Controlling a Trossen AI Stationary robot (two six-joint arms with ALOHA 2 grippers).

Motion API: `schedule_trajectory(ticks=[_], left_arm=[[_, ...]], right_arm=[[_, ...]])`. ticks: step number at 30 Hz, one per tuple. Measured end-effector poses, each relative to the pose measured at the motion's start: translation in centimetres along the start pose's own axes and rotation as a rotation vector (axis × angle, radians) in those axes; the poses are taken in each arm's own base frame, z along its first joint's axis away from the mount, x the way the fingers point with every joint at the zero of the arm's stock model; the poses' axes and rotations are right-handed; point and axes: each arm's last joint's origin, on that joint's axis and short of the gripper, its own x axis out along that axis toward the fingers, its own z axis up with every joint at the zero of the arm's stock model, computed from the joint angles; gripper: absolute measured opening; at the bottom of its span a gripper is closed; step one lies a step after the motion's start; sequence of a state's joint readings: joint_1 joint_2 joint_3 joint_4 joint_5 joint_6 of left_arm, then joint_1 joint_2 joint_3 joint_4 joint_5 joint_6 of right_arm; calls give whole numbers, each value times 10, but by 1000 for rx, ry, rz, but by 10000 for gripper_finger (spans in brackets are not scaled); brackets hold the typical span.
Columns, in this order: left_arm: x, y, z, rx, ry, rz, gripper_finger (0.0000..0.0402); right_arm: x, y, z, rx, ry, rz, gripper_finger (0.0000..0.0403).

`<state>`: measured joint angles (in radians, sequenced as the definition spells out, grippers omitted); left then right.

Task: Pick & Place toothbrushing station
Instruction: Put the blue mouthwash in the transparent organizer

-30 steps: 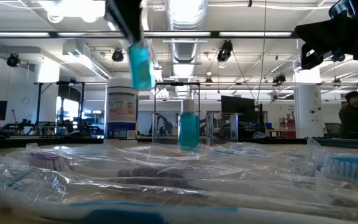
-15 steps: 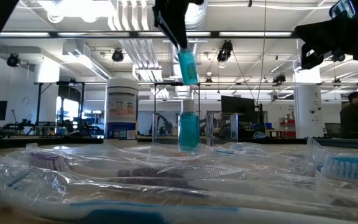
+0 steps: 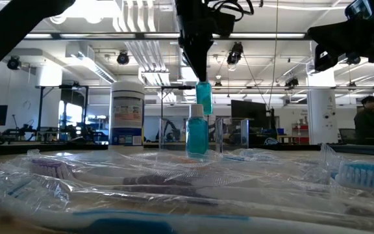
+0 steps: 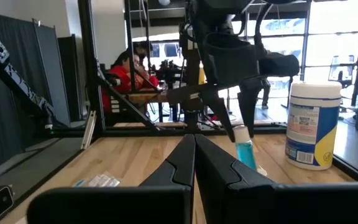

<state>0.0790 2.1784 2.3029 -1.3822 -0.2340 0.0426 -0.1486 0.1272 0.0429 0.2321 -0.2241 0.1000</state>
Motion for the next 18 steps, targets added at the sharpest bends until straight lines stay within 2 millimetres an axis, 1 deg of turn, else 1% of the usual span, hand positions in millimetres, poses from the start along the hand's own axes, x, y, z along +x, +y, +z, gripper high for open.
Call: schedule_trajectory(ticks=[5,18], left_arm=[[5,4,-3,-2,27,-6,98],[12,1,-4,7,45,-46,98]], right_arm=[[0,0,0,-7,-2,0,8],[0,0,1,-9,-7,-18,8]])
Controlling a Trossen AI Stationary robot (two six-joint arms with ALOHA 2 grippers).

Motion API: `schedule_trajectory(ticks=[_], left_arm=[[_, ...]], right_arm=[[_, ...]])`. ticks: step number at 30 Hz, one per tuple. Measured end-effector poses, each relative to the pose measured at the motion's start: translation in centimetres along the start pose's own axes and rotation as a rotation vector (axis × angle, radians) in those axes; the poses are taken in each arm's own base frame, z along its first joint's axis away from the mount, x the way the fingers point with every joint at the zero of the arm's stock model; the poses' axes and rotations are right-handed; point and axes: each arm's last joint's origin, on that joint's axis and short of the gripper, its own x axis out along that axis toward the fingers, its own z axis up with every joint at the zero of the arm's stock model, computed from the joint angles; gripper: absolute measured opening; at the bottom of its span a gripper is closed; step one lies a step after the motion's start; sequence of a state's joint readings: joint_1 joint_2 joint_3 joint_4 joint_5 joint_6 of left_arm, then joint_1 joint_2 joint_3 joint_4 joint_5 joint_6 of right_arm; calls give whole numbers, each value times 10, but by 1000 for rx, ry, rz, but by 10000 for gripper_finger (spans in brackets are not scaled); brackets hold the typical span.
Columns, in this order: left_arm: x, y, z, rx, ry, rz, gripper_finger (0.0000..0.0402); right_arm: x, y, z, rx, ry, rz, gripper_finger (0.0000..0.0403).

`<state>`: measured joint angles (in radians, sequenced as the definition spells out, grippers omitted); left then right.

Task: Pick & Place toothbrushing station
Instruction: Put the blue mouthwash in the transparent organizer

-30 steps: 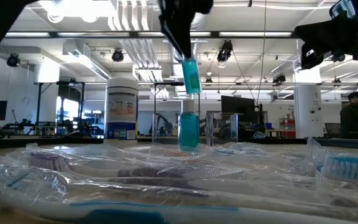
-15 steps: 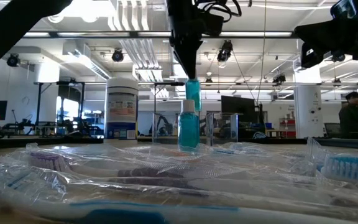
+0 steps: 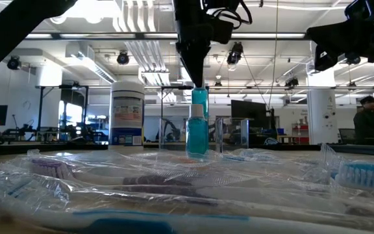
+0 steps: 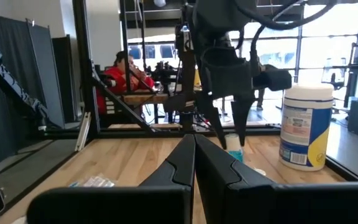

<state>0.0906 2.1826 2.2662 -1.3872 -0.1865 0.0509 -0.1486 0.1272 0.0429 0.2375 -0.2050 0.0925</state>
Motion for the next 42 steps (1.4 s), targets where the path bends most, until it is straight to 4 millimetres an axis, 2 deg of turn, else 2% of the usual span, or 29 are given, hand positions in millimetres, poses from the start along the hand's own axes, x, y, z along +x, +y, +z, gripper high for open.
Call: schedule_trajectory(ticks=[10,16,28,42], left_arm=[[32,-6,-4,5,38,-19,98],[44,-6,-5,-1,37,-22,98],[57,-5,-6,-12,32,-56,98],[61,-4,-7,-28,30,-83,107]], right_arm=[[0,0,0,1,1,0,8],[0,0,0,2,1,1,8],[0,0,0,5,2,1,8],[0,0,0,5,1,4,8]])
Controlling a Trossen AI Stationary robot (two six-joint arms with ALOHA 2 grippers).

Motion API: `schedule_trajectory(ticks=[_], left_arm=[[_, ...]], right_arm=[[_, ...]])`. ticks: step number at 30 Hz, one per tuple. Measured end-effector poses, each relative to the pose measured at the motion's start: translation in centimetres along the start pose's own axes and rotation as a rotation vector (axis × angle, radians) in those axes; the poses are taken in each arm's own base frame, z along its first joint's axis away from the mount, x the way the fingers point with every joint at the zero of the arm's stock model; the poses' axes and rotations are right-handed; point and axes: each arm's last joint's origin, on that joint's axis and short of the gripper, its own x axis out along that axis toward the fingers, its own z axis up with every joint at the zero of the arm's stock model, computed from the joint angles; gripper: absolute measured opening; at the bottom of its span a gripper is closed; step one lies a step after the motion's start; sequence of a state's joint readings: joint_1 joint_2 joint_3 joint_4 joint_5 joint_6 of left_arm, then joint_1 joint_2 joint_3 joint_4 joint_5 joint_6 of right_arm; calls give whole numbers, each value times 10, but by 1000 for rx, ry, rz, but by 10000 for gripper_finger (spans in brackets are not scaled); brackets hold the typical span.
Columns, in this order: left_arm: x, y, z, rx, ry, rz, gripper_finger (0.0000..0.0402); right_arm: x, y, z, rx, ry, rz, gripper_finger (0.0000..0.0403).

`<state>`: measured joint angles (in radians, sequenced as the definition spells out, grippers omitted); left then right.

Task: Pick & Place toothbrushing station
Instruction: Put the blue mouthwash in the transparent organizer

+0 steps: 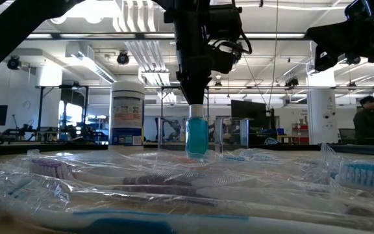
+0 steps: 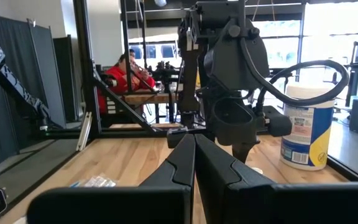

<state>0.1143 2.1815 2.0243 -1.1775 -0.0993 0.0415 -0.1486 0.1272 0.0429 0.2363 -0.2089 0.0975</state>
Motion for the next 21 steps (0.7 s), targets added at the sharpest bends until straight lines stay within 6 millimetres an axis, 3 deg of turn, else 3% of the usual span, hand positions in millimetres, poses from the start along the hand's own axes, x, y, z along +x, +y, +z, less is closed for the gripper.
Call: schedule_trajectory(ticks=[21], left_arm=[[-4,1,0,-29,1,4,161]], right_arm=[[0,0,0,4,0,-1,8]])
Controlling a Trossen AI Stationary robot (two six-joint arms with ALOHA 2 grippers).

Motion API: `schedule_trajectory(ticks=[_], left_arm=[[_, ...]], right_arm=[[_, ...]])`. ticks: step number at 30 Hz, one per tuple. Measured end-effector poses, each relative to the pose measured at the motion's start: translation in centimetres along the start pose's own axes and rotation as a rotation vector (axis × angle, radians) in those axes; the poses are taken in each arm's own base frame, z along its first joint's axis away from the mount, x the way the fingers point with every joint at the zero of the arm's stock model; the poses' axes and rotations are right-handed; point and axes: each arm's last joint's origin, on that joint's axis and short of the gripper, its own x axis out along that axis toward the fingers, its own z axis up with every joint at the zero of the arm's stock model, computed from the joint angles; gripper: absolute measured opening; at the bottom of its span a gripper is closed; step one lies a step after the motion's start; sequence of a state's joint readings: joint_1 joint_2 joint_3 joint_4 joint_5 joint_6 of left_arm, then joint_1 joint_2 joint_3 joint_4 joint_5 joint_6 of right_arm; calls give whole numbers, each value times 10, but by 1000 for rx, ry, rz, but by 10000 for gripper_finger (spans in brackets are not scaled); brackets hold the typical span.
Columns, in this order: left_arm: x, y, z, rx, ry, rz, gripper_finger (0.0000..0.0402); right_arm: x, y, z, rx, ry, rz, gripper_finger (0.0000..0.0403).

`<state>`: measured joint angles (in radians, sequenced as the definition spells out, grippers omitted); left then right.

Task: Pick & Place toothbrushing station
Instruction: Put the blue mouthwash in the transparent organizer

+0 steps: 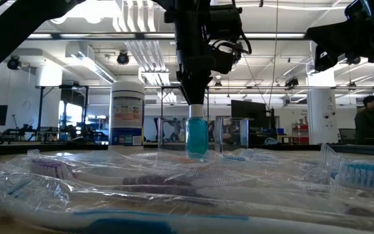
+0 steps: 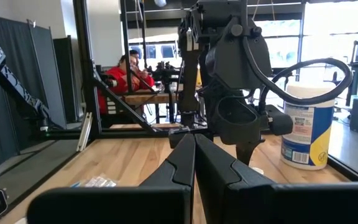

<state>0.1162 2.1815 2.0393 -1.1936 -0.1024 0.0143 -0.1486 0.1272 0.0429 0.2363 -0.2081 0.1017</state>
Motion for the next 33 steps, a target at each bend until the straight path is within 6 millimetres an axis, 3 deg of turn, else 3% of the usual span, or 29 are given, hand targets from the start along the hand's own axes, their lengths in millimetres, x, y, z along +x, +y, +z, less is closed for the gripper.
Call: schedule_trajectory(ticks=[6,11,18,23,26,30,33], left_arm=[[-12,1,-1,-5,7,0,162],[-32,3,-3,-34,30,2,162],[-90,4,-16,-91,-21,17,155],[-154,3,-42,-94,-248,49,116],[-179,0,-62,-109,-444,14,72],[-178,-5,-99,-92,-652,-79,11],[-159,-7,-134,-116,-772,-122,10]], right_arm=[[0,0,0,0,0,0,8],[0,0,0,0,-1,-1,8],[0,0,1,2,-5,-1,8],[0,0,1,18,-7,1,8],[0,0,1,28,-6,1,8],[0,0,1,35,-5,1,8],[0,0,0,48,-5,2,8]])
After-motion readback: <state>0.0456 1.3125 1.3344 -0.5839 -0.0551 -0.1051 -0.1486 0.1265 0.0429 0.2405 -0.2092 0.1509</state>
